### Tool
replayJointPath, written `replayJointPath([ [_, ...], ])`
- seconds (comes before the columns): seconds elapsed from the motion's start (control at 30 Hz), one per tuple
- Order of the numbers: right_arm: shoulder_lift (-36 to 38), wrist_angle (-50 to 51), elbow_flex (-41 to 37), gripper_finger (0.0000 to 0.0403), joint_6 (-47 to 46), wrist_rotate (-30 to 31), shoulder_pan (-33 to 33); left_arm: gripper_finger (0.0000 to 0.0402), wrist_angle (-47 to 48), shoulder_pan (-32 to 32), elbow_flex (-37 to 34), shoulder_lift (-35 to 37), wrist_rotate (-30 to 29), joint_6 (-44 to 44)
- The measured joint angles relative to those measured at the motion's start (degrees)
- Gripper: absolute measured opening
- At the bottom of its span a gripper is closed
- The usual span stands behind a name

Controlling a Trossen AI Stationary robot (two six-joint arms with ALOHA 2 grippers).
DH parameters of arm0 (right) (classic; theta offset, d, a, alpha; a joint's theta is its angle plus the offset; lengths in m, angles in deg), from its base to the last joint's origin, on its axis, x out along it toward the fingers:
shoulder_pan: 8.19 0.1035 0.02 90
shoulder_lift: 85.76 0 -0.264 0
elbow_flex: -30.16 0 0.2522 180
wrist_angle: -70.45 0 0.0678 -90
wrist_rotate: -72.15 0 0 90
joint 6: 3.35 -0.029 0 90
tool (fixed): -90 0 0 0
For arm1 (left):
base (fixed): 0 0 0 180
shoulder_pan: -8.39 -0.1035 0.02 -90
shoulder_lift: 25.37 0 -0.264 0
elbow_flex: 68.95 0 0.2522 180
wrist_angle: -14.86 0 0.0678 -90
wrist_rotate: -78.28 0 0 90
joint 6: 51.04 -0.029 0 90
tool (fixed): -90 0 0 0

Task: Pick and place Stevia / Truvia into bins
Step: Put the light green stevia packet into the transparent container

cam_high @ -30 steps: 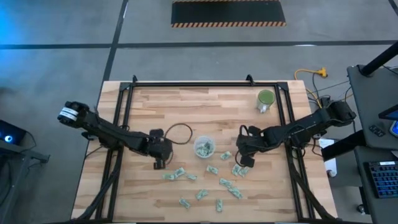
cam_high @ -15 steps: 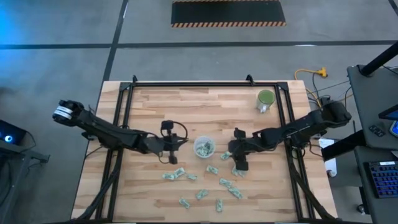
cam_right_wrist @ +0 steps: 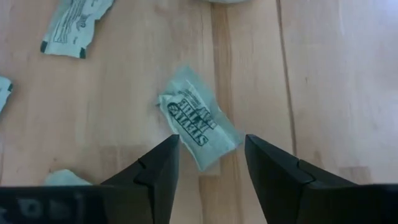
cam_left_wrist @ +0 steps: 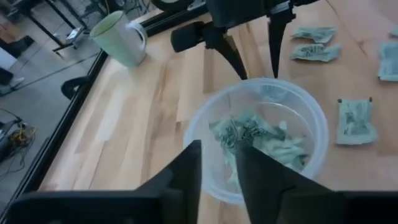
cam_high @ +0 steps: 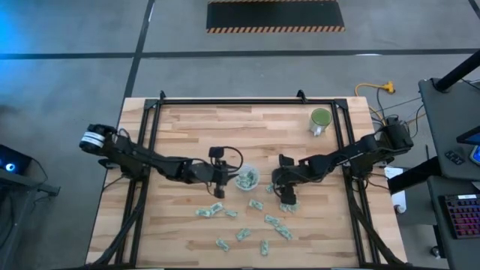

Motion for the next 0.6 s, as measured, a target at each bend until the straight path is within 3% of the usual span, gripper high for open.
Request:
replayJointPath([
  [0.27, 0.19, -1.17, 0.02, 0.0183, 0.35, -1.87, -0.1, 0.0145, 0.9, -0.25, 1.55, -0.97, -0.02, -1.0],
  [0.6, -4.92, -5.07, 0.21, 0.0178, 5.8, -2.45, -0.34, 0.0154, 10.73, -0.24, 1.39, 6.86, -0.23, 2.5],
])
